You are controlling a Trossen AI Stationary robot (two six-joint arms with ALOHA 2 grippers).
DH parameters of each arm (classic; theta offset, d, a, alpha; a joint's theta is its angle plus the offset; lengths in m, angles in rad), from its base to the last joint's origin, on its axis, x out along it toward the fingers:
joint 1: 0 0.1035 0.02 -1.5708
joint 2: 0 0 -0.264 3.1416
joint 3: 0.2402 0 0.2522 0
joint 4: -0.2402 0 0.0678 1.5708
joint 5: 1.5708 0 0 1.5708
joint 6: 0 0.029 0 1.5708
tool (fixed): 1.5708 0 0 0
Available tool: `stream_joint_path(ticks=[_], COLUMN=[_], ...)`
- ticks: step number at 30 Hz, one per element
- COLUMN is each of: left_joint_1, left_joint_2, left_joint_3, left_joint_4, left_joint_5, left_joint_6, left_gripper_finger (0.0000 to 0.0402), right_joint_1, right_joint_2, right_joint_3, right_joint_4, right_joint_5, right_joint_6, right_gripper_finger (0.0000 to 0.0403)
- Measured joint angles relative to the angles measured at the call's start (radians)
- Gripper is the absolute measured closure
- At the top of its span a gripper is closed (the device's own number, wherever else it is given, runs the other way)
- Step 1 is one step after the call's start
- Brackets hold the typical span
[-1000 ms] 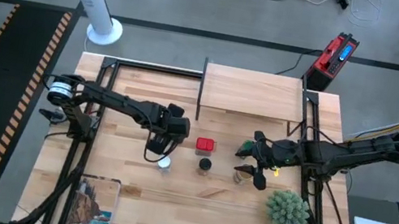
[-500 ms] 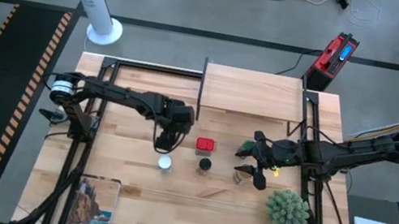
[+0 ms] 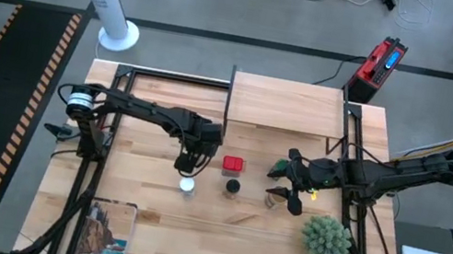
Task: Shelf spices
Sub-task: Put the light brown seasoning bottle on the shelf
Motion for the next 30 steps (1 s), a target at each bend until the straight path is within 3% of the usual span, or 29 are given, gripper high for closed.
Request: stream_joint_path(ticks=[16, 30], left_joint_1=[0.000, 0.000], left_joint_2=[0.065, 0.065], left_joint_3=[-0.006, -0.007], left_joint_4=[0.001, 0.012], left_joint_5=[0.007, 0.008], left_joint_6=[0.001, -0.022], left_gripper_finger=[0.0151, 0.0215], right_joint_1=[0.000, 0.000], right_joint_2=[0.000, 0.000], right_joint_3=[0.000, 0.000], right_joint_4=[0.000, 0.000], right_joint_5=[0.000, 0.000], right_joint_6=[0.000, 0.001], right_gripper_finger=[0.0199, 0.0199])
